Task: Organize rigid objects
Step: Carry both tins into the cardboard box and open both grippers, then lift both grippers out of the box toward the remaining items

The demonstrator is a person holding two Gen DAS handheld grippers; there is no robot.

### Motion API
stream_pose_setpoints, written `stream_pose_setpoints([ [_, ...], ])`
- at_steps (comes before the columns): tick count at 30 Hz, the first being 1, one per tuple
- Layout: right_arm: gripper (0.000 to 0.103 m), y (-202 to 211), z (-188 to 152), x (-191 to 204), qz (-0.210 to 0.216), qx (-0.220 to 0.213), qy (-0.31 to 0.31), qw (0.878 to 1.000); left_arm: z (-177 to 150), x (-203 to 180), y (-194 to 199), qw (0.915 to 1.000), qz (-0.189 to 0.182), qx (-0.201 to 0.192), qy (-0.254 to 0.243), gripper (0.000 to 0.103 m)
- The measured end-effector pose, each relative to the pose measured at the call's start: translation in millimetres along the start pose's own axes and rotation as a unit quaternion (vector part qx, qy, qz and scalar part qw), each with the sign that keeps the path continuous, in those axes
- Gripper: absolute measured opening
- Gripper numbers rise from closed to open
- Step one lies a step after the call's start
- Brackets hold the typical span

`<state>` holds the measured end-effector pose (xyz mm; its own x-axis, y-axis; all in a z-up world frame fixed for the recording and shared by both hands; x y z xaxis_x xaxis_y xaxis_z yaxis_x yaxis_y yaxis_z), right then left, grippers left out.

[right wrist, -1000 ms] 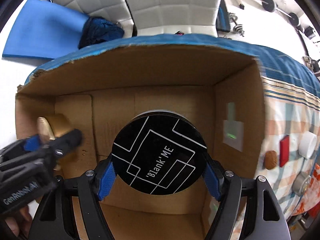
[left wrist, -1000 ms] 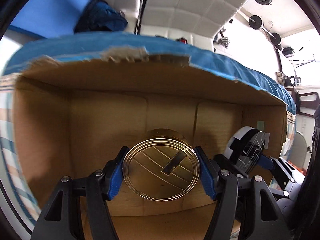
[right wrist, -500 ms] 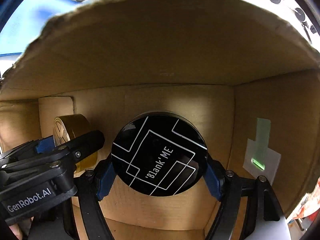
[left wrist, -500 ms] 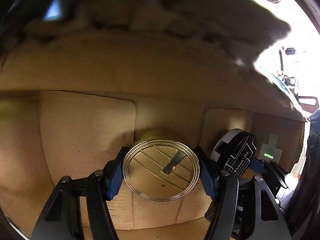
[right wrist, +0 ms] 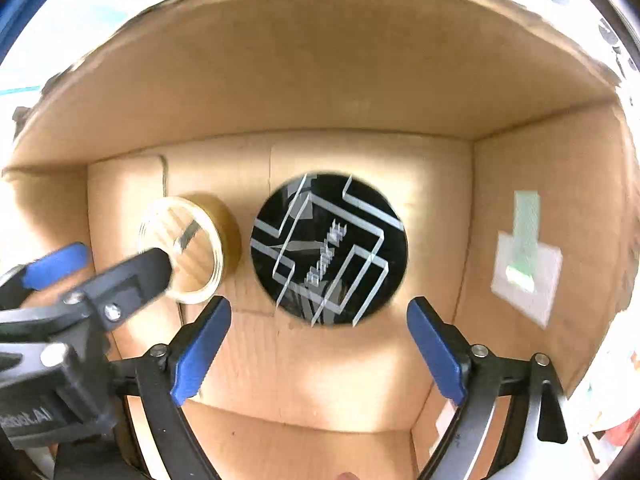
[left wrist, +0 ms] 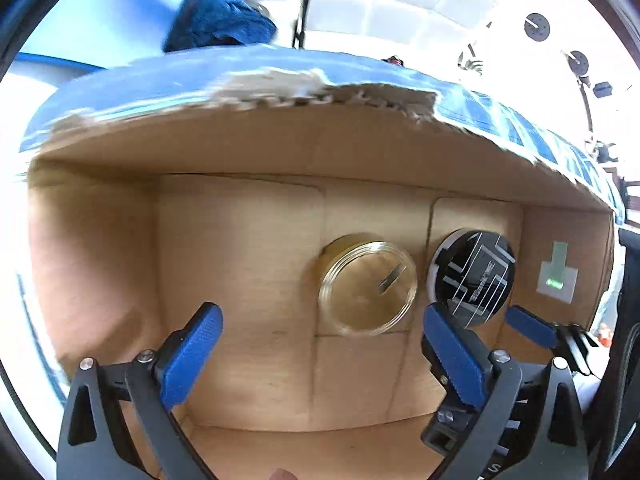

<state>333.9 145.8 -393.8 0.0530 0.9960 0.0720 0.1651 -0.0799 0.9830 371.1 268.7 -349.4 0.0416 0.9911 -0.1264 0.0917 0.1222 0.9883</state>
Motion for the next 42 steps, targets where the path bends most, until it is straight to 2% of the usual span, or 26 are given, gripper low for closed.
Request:
stream_pose_setpoints([
  [3,0.103,9,-22,-3,0.003,-0.006,0.003,1.000,-21,0,13,0.9999,0.011,-0.012,0.005,0.103],
  [11,0.103,38,-98,-23,0.002,-0.039,0.014,0.999,-83,-13,53,0.9983,0.006,-0.055,0.019,0.103],
  [13,0.103,52,-99,-22,0.009,-0.043,0.016,0.999,-97,-16,65,0.9975,0.009,-0.067,0.020,0.103],
  [18,0.103,79,-131,-33,0.025,-0.060,0.017,0.998,-115,-26,93,0.9947,0.018,-0.100,0.016,0.103],
  [20,0.103,103,-106,-23,0.033,-0.063,0.018,0.997,-119,-30,100,0.9935,0.021,-0.111,0.013,0.103],
  [28,0.103,148,-111,-4,0.051,-0.090,0.036,0.994,-143,-42,126,0.9878,0.050,-0.147,0.008,0.103],
  [37,0.103,175,-132,-16,0.073,-0.108,0.057,0.990,-168,-59,152,0.9832,0.055,-0.172,0.024,0.103],
  [42,0.103,182,-138,-43,0.084,-0.106,0.054,0.989,-173,-82,163,0.9807,0.064,-0.183,0.021,0.103],
])
Point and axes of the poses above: each gripper's, at about its wrist camera, not at the fingertips, and y roughly against the way its jaws point, x to its left, z to its top, the point moved 4 cm from there along -y, roughly the way its jaws point, and after that the axes turned 12 degrees about -y, right-handed, at the moved point
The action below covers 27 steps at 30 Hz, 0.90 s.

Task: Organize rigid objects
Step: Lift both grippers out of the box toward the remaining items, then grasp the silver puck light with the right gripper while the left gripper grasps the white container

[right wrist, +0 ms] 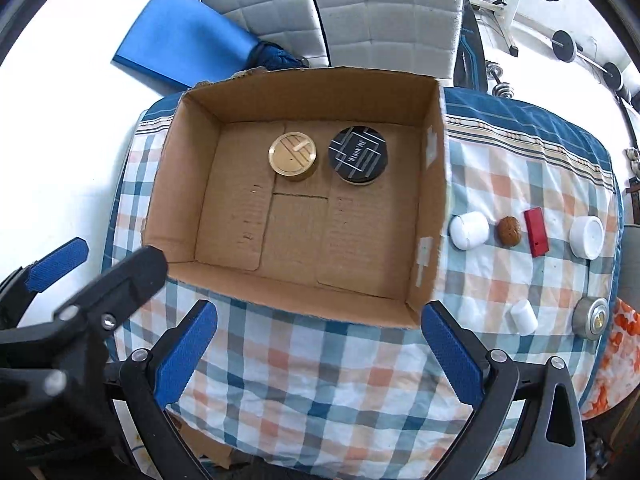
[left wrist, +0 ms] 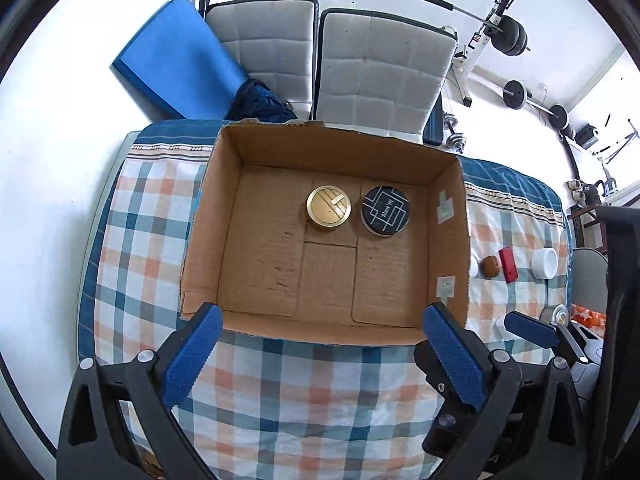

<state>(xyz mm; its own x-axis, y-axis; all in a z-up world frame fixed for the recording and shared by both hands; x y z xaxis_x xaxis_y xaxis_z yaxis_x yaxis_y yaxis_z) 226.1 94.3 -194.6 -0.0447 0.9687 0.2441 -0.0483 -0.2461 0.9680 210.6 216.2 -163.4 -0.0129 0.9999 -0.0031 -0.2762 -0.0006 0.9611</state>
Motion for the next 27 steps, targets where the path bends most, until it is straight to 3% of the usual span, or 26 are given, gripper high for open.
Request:
stream_pose_setpoints([
  [5,0.103,10,-2,-57,-0.006,-0.003,-0.030,1.000,4,-44,4,0.9998,-0.005,-0.013,-0.013,0.103],
  [11,0.103,16,-5,-164,-0.039,-0.006,-0.095,0.995,12,-118,-20,0.9981,-0.039,0.002,-0.047,0.103],
  [19,0.103,10,-13,-310,-0.077,-0.004,-0.186,0.980,9,-219,-69,0.9907,-0.068,0.052,-0.106,0.103],
  [27,0.103,-22,-4,-413,-0.107,0.009,-0.260,0.960,30,-308,-112,0.9814,-0.067,0.082,-0.160,0.103],
])
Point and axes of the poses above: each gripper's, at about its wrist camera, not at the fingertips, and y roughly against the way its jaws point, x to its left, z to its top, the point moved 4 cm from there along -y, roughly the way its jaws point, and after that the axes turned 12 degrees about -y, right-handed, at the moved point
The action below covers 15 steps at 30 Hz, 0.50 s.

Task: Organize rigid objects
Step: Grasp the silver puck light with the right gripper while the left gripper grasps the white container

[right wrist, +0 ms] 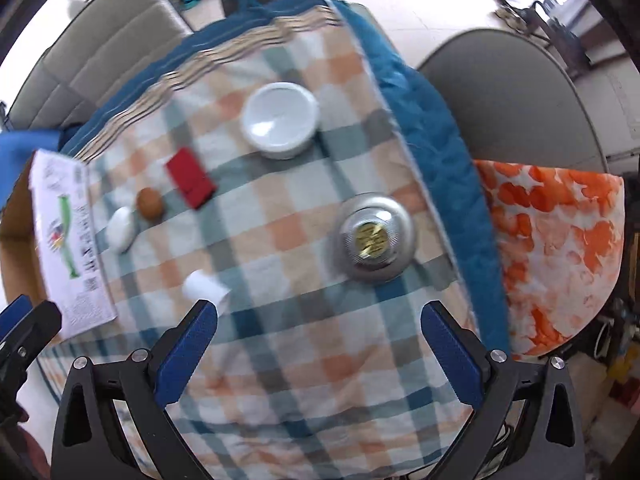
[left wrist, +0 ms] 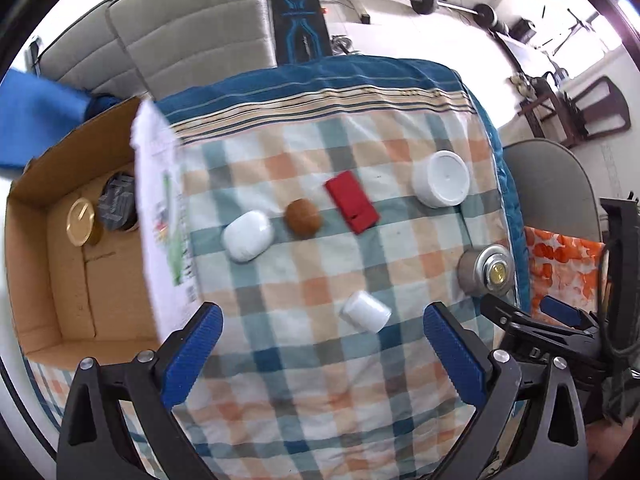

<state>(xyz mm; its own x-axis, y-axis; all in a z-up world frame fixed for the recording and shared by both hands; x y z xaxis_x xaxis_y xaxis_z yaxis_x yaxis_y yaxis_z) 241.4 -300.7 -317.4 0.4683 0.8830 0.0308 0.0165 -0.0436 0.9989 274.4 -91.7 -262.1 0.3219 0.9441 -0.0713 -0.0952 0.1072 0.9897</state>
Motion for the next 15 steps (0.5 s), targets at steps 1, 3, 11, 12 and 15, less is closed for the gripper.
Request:
stream_pose_setpoints([
  [1,0.103,-10,7,-5,-0.003,0.005,-0.008,1.000,7,-7,-6,1.0000,0.003,0.002,-0.008,0.103],
  [3,0.103,-29,22,-10,-0.011,0.017,-0.023,1.000,21,-20,-19,0.9995,0.020,0.009,-0.023,0.103],
  [11,0.103,-91,42,-17,-0.004,0.077,-0.054,0.996,56,-40,-61,0.9949,0.076,0.029,-0.060,0.103],
  [12,0.100,-95,43,-16,-0.007,0.078,-0.053,0.995,58,-41,-65,0.9941,0.081,0.032,-0.064,0.103],
  [15,0.077,-105,45,-15,-0.030,0.078,-0.038,0.996,62,-43,-76,0.9918,0.095,0.042,-0.075,0.103],
])
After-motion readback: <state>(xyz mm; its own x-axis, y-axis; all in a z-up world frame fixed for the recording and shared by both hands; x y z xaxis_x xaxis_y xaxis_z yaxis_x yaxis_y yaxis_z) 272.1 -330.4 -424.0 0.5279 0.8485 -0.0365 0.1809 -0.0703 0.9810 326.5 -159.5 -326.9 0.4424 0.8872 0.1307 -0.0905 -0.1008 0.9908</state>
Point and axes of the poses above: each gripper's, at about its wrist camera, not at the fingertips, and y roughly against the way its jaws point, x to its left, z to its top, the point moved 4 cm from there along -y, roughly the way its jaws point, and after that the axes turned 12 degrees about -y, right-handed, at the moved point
